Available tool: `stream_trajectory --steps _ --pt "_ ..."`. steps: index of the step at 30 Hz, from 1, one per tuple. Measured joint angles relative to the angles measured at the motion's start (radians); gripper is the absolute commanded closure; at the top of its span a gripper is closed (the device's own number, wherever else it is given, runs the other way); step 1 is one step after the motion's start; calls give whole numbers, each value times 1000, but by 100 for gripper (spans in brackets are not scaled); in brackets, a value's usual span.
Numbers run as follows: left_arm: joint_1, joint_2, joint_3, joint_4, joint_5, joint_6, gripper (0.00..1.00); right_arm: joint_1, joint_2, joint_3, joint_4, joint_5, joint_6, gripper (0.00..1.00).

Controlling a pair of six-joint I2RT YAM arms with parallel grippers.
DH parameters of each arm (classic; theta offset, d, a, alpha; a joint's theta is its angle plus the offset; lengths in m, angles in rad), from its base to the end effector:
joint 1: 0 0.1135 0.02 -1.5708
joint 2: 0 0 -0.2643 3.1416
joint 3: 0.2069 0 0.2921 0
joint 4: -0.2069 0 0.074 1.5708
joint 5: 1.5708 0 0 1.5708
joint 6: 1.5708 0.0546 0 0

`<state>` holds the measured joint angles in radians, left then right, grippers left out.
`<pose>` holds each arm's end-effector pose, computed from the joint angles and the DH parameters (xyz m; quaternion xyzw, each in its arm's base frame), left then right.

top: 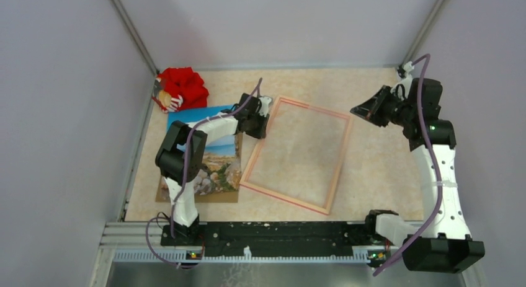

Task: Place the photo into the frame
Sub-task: Adjust the photo frame at the center of the board.

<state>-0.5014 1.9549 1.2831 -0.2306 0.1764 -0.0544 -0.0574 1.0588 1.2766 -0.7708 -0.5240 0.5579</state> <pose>0.3982 -0.2292 0.1273 0.2367 0.9112 -0.1697 0.2914 0.2610 0.0124 0.4006 0.1352 0.8421 0.3357 0.3999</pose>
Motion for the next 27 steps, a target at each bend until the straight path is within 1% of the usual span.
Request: stream_trajectory --steps 4,8,11,14,16,21,27 --pt "45 -34 -47 -4 8 -9 69 0 0 -27 48 -30 18 100" --pt "84 -39 -55 -11 38 -59 71 3 10 -55 94 -63 38 100" --pt "96 -39 -59 -10 54 -98 76 10 26 -60 106 -70 41 100" --pt "106 -37 -59 -9 71 -137 77 21 35 -60 116 -69 41 100" --pt "116 -33 -59 -8 87 -161 82 29 37 -60 123 -69 42 100" --pt "142 -34 -66 -6 106 -243 80 50 59 -72 157 -68 48 100" --pt "160 -59 -108 14 106 -308 81 104 130 -72 188 -61 55 100"
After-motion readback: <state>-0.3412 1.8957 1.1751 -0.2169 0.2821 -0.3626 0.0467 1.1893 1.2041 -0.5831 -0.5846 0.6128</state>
